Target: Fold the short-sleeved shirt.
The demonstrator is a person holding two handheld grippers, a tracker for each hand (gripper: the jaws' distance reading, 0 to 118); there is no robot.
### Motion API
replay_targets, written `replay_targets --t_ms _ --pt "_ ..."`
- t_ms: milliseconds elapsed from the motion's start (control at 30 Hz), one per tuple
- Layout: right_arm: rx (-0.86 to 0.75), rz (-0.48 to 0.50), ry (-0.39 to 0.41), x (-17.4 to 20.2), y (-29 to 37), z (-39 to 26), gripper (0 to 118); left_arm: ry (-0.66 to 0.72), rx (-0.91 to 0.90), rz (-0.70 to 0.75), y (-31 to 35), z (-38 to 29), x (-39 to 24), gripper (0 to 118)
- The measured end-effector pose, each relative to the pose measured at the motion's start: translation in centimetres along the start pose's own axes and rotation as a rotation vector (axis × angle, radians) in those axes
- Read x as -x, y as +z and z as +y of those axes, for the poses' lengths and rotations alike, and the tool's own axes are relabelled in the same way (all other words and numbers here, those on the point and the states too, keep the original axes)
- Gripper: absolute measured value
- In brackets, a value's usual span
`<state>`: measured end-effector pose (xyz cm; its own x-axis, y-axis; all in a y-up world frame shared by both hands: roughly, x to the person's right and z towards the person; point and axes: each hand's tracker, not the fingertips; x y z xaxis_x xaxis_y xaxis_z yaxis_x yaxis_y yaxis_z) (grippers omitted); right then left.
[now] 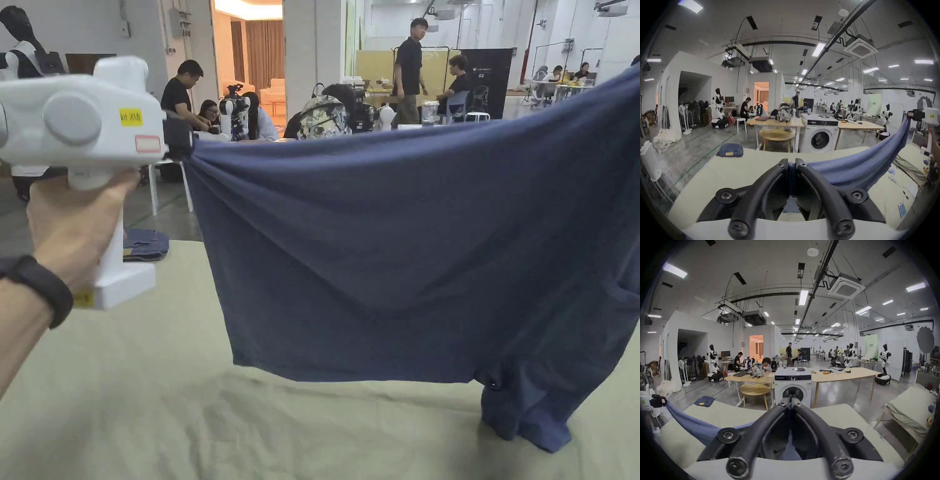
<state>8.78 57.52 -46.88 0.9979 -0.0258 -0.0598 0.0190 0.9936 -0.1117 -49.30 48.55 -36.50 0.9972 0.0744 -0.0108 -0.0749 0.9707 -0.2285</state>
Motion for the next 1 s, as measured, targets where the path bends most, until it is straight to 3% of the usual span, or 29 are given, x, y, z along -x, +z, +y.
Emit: replay_targets --t_ms 67,167,333,400,433,600,733,800,900,933,967,1000 --pt "0.026 0.025 -0.008 -0.7 0.5 -2.8 0 0.02 0.014 -0.016 0.3 -3.2 0.1 1" --pt "-0.009 0.082 -0.046 -0.5 6.4 -8.4 0 0.117 0.018 -0.086 2.0 -8.1 0.6 1" --pt "0.045 0.128 -0.068 -3.6 11.9 -17.6 0 0.116 0.022 -0.088 8.3 -16.6 -0.5 1" --pt "0.058 0.069 -0.078 -3.2 16.4 -21.8 0 0.119 0.025 -0.096 11.6 -20.2 -0.7 1" --pt "0.105 0.094 -0.086 -3.9 18.1 -23.9 0 0.123 0.028 -0.076 13.3 -22.3 -1.0 1" --pt "0.237 -0.007 -0.226 -6.4 26.7 -35.1 0 0.146 0.151 -0.036 20.7 -31.1 -1.6 1" --pt "0.389 -0.076 -0.332 -7.3 31.4 -43.6 0 0.267 0.339 -0.01 23.2 -37.7 -0.4 1" --pt "0.478 -0.136 -0.293 -7.4 32.7 -46.7 0 0.312 0.388 -0.005 23.7 -40.2 -0.1 1" --pt "0.498 -0.137 -0.321 -6.8 34.3 -49.0 0 0.258 0.452 0.01 24.2 -42.4 -0.1 1" --pt "0.51 -0.141 -0.314 -6.5 34.5 -49.3 2 0.26 0.453 0.015 24.3 -42.8 -0.2 1" --pt "0.51 -0.141 -0.305 -6.3 34.8 -49.7 17 0.27 0.436 0.009 24.5 -43.1 0.0 2" --pt "0.516 -0.139 -0.29 -6.2 34.9 -50.0 42 0.277 0.425 0.004 24.4 -43.3 0.2 12"
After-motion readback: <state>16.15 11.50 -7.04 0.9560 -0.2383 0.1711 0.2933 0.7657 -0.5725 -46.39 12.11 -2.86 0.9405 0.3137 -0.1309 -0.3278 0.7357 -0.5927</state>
